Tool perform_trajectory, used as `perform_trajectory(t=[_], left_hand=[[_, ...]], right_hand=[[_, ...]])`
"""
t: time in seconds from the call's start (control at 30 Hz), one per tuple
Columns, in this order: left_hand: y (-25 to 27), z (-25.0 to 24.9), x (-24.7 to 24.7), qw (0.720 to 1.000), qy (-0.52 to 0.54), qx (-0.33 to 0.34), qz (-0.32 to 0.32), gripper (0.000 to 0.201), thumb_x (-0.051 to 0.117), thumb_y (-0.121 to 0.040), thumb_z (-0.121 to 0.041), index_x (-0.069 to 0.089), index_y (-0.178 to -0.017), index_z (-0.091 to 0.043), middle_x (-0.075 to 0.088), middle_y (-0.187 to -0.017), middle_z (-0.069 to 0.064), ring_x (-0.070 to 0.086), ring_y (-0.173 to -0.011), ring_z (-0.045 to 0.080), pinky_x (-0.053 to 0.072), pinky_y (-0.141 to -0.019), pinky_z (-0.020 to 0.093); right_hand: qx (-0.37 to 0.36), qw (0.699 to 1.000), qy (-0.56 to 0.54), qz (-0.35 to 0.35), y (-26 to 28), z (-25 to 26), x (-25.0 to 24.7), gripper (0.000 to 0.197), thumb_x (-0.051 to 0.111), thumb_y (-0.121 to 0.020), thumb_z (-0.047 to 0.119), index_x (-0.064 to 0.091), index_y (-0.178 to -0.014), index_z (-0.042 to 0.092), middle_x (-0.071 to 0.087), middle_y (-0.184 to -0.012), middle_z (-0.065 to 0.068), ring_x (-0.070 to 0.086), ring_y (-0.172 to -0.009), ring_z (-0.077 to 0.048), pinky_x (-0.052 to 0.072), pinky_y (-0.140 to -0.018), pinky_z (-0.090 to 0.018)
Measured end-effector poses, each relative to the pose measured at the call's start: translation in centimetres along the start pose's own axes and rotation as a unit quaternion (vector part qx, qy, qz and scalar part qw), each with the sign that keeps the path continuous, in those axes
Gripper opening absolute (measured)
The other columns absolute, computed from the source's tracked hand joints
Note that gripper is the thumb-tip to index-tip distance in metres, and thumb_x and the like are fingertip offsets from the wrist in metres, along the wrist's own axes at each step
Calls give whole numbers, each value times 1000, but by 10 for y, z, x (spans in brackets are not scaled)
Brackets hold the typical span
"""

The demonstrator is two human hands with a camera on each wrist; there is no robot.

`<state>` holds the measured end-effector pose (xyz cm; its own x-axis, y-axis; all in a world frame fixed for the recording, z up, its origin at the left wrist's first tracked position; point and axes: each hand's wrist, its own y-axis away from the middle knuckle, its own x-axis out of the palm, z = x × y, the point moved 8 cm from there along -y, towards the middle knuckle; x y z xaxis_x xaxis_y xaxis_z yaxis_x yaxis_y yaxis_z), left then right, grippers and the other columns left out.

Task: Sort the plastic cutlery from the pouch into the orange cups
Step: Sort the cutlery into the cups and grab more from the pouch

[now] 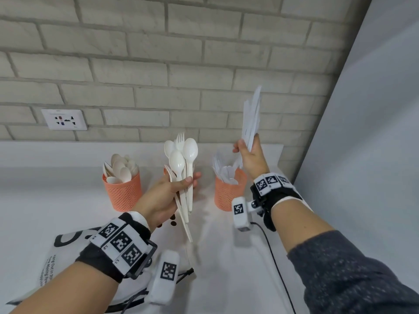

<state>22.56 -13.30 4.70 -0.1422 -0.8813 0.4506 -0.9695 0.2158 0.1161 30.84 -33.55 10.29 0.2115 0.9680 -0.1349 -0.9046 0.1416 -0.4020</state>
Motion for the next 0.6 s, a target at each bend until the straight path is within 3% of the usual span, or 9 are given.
perform_trajectory(t=[0.1,0.13,0.2,0.27,0.37,0.43,0.5,0.6], left_hand=[[-2,-3,-2,1000,-10,8,6,40,46,-92,2,45,-132,5,68,-68,-5,61,-62,7,53,-58,20],[-4,-3,-4,1000,-10,8,6,39,46,-92,2,46,-131,5,68,-68,-5,61,-61,7,52,-57,20],[-6,-3,-8,1000,-11,10,4,38,46,-92,1,48,-130,4,68,-69,-6,61,-61,6,52,-57,19],[-9,-2,-11,1000,-11,13,1,38,47,-92,1,48,-130,4,68,-70,-6,63,-64,6,52,-58,19],[-14,1,-11,1000,-15,15,1,39,48,-91,2,48,-130,4,69,-75,-5,64,-66,6,53,-60,19],[-15,2,-8,1000,-15,20,1,39,48,-91,3,48,-130,3,70,-81,-3,66,-68,5,53,-60,18],[-16,3,-7,1000,-9,22,2,41,49,-90,4,47,-131,2,67,-85,-1,67,-69,6,53,-60,18],[-14,5,-8,1000,7,19,-5,40,48,-90,6,47,-130,-2,63,-90,4,68,-67,7,55,-60,20]], right_hand=[[50,998,-35,-2,0,-32,8,18,51,-92,8,45,-108,16,57,-86,-4,59,-77,-14,51,-66,-16],[74,996,-50,-9,1,-42,8,26,55,-88,3,46,-109,15,57,-87,-5,59,-77,-16,52,-62,-16],[110,989,-95,-11,1,-57,10,39,59,-81,-5,47,-106,21,56,-88,-9,57,-78,-21,54,-69,-28],[117,987,-109,1,0,-62,12,39,61,-81,-5,48,-103,24,53,-83,-8,55,-73,-22,52,-72,-36],[90,994,-54,18,-4,-58,16,14,56,-88,5,54,-86,19,52,-72,-3,52,-63,-19,48,-66,-33],[85,995,-4,44,-7,-56,22,15,53,-92,10,55,-79,19,52,-69,-3,51,-63,-17,47,-66,-28],[90,992,18,83,-5,-50,27,3,56,-92,19,58,-93,17,55,-82,-3,55,-76,-17,47,-66,-16],[68,994,22,88,-6,-31,23,39,62,-87,33,50,-122,20,53,-110,-1,51,-103,-10,40,-75,-3]])
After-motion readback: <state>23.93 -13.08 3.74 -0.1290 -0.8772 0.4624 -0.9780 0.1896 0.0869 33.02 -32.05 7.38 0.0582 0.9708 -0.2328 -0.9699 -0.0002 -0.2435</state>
